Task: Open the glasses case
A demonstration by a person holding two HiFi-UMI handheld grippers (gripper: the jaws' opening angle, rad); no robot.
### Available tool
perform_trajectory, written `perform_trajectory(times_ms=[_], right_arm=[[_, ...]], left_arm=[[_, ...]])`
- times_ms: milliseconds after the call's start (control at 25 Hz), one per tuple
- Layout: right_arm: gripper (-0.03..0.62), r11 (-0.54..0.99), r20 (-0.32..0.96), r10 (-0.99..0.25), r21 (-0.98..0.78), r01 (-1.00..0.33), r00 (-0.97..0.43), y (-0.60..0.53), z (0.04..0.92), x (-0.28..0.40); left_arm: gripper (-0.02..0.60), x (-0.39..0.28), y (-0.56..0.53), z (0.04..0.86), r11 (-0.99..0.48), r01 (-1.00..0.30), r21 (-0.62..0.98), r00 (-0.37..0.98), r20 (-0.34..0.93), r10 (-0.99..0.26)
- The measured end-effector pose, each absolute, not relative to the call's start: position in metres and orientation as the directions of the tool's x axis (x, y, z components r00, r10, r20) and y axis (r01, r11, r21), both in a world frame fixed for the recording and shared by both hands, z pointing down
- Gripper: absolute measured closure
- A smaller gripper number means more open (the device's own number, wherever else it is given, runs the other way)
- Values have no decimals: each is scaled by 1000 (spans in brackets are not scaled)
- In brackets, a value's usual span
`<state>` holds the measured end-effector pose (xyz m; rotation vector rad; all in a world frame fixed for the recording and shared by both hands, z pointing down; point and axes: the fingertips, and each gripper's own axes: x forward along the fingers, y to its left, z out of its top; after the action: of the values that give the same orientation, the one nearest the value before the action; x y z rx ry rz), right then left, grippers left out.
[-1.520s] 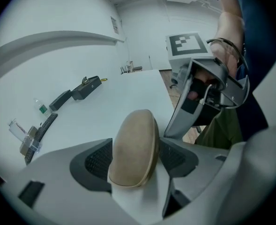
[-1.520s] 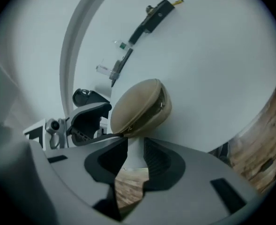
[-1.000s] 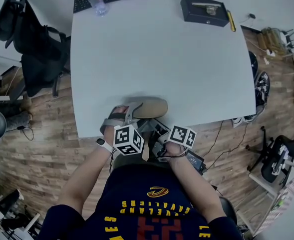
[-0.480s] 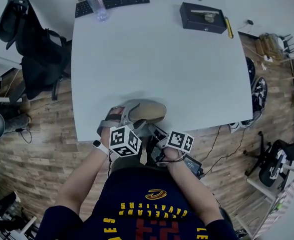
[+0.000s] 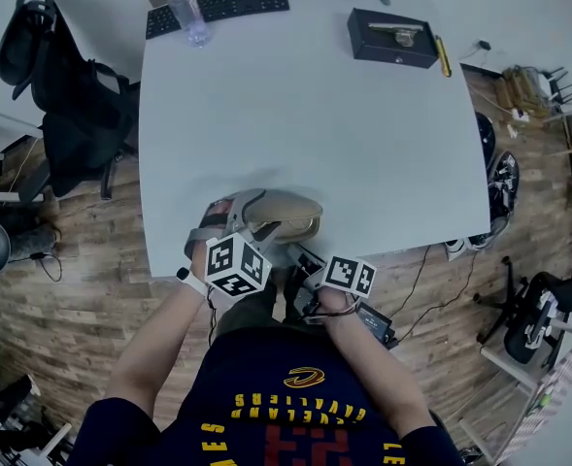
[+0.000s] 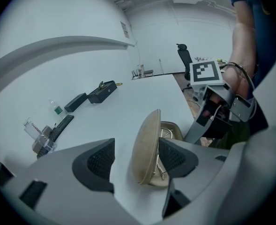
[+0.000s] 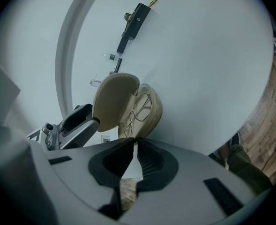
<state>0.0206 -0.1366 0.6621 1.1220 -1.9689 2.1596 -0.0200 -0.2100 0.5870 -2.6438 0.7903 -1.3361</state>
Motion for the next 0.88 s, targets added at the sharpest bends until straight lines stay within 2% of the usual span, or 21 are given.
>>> perform_trajectory(times_ms=[400, 880], right_arm=[[556, -194, 503, -430, -862, -468, -750, -136, 662, 21], [556, -189, 505, -425, -861, -472, -751, -137, 662, 20]], left_arm=[[275, -32, -235, 581, -837, -467, -286, 468, 723, -509], [275, -45, -264, 590, -795, -587, -153, 487, 717, -498]])
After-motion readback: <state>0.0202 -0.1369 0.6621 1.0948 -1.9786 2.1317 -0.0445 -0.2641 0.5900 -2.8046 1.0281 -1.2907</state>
